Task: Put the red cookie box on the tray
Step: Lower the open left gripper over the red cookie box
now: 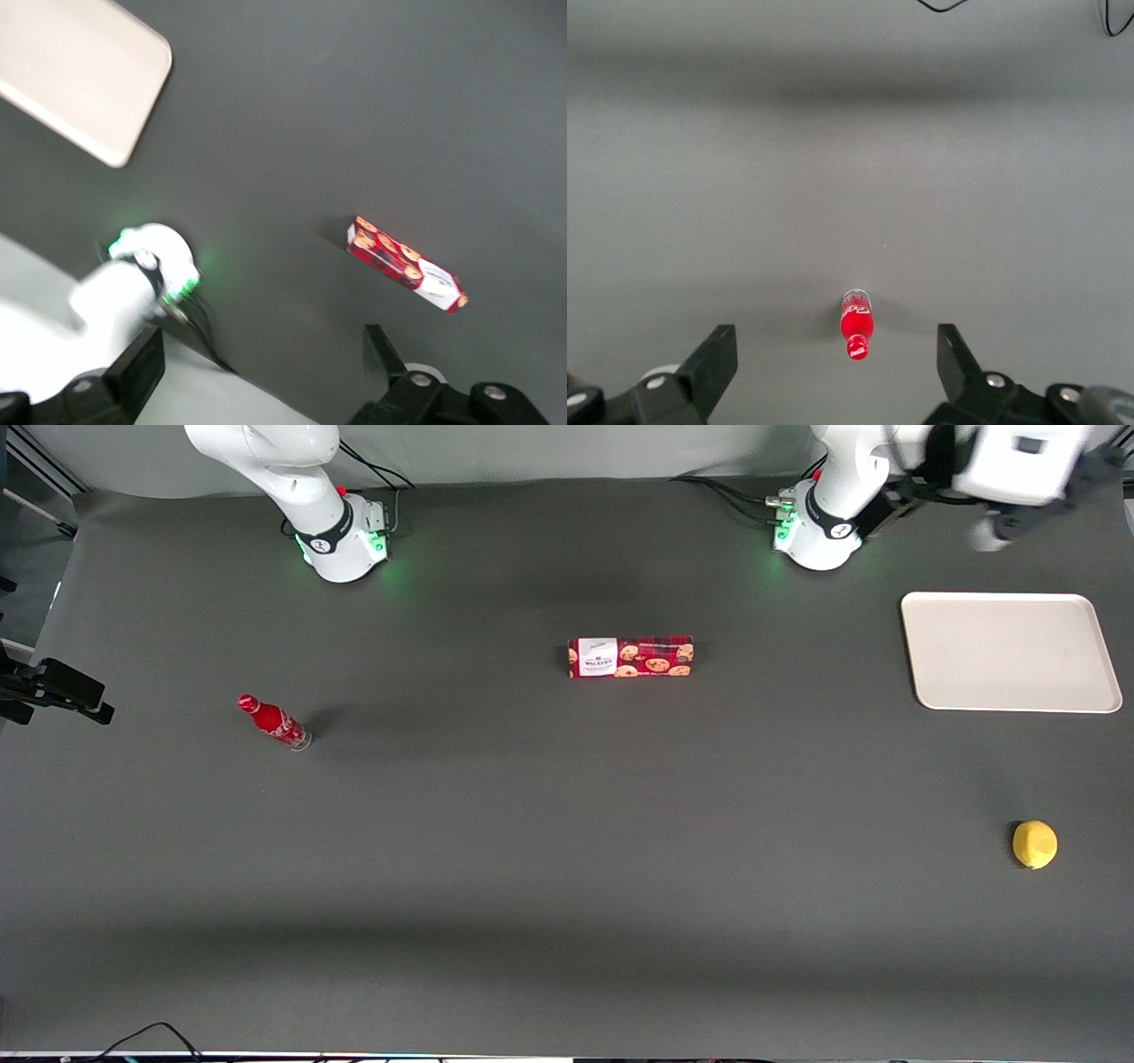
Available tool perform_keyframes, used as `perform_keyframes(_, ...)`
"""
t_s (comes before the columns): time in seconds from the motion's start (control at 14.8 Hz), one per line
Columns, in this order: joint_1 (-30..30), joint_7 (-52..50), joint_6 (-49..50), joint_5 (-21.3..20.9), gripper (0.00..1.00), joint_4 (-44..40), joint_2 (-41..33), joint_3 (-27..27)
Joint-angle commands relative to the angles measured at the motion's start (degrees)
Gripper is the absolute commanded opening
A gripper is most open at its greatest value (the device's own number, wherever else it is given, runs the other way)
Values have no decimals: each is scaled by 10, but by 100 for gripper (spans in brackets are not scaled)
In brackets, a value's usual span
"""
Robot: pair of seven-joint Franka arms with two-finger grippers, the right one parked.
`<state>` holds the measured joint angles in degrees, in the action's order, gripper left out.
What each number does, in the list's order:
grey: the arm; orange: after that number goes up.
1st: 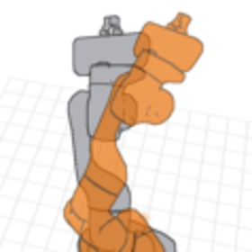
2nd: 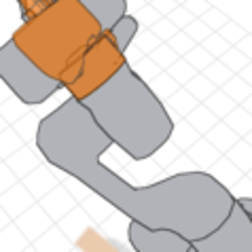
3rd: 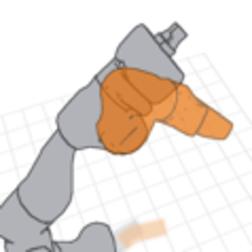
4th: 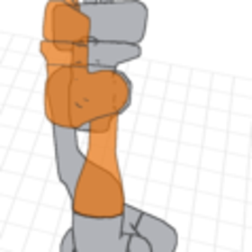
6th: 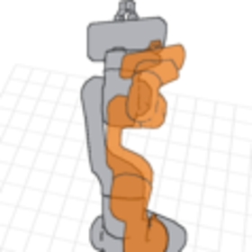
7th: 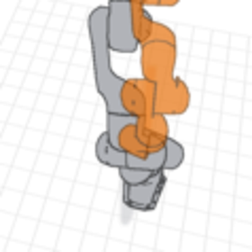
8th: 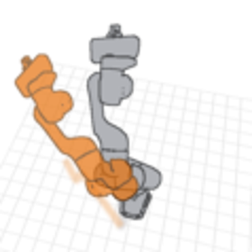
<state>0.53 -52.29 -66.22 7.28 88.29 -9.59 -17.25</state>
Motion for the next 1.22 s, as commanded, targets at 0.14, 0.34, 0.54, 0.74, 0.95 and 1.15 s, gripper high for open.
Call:
perform_keyframes(0.14, 17, -278, -82, 74, 100, 91, 3, -73)
perform_keyframes(0.34, 24, -389, -213, 84, 100, 208, -10, -125)
perform_keyframes(0.54, 47, -493, -353, 84, 100, 288, -1, -143)
perform_keyframes(0.74, 67, -541, -473, 84, 100, 355, 11, -154)
perform_keyframes(0.95, 68, -584, -571, 73, 100, 391, 50, -184)
perform_keyframes(1.15, 84, -627, -649, 49, 100, 424, 84, -207)
